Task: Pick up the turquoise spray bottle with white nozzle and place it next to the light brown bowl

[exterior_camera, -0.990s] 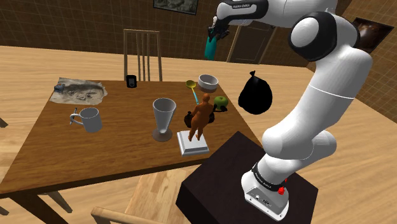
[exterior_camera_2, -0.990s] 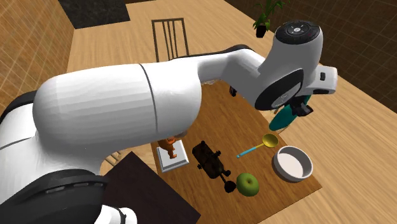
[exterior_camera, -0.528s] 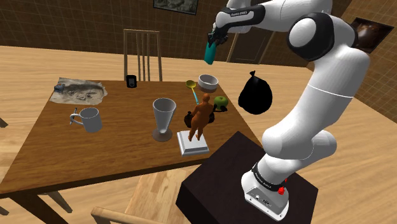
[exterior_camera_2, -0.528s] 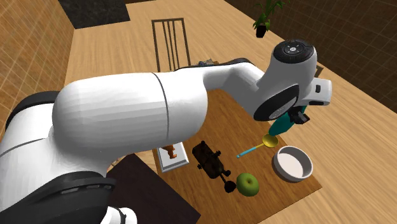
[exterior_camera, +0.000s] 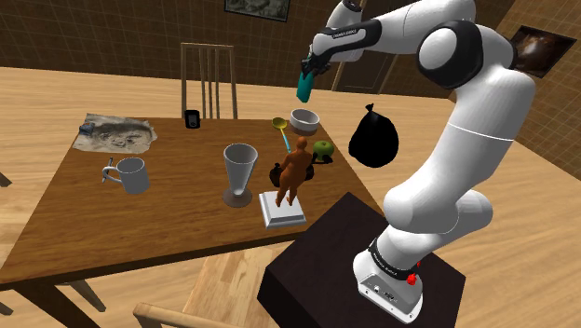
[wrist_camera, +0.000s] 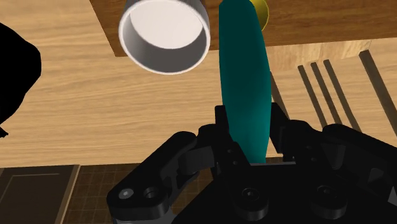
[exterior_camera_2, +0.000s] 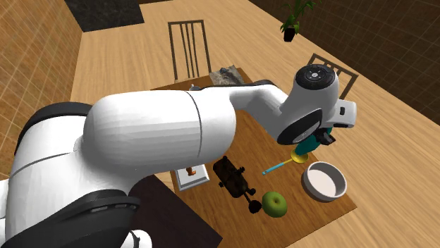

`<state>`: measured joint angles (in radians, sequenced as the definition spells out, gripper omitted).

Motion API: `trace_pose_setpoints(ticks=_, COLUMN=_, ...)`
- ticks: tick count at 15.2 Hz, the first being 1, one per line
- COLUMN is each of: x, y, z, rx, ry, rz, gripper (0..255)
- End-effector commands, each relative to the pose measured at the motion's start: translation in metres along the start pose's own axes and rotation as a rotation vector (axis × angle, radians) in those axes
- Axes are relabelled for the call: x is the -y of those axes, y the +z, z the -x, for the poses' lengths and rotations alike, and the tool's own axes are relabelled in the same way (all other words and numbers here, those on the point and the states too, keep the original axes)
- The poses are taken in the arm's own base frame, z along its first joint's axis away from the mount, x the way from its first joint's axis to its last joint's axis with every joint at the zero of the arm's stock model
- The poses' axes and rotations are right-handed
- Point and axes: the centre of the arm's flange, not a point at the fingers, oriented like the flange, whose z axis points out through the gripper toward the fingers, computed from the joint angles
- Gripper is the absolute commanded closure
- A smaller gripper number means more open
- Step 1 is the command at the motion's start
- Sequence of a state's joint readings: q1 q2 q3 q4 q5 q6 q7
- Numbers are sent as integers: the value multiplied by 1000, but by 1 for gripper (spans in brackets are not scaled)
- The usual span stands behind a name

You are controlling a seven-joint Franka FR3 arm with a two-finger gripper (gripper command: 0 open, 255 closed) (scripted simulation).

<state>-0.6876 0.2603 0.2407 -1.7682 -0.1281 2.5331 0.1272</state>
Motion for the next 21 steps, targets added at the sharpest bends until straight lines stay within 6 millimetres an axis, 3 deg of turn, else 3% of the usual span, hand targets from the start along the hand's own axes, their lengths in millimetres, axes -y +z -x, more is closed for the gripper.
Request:
trace_pose_setpoints(ticks=1, x=-1, y=8, z=5, rx=-1, ry=0, rz=0, gripper=255)
trace_pose_setpoints(ticks=21, x=-2, y=100, z=57, rx=-1, ry=0, rz=0, gripper=255)
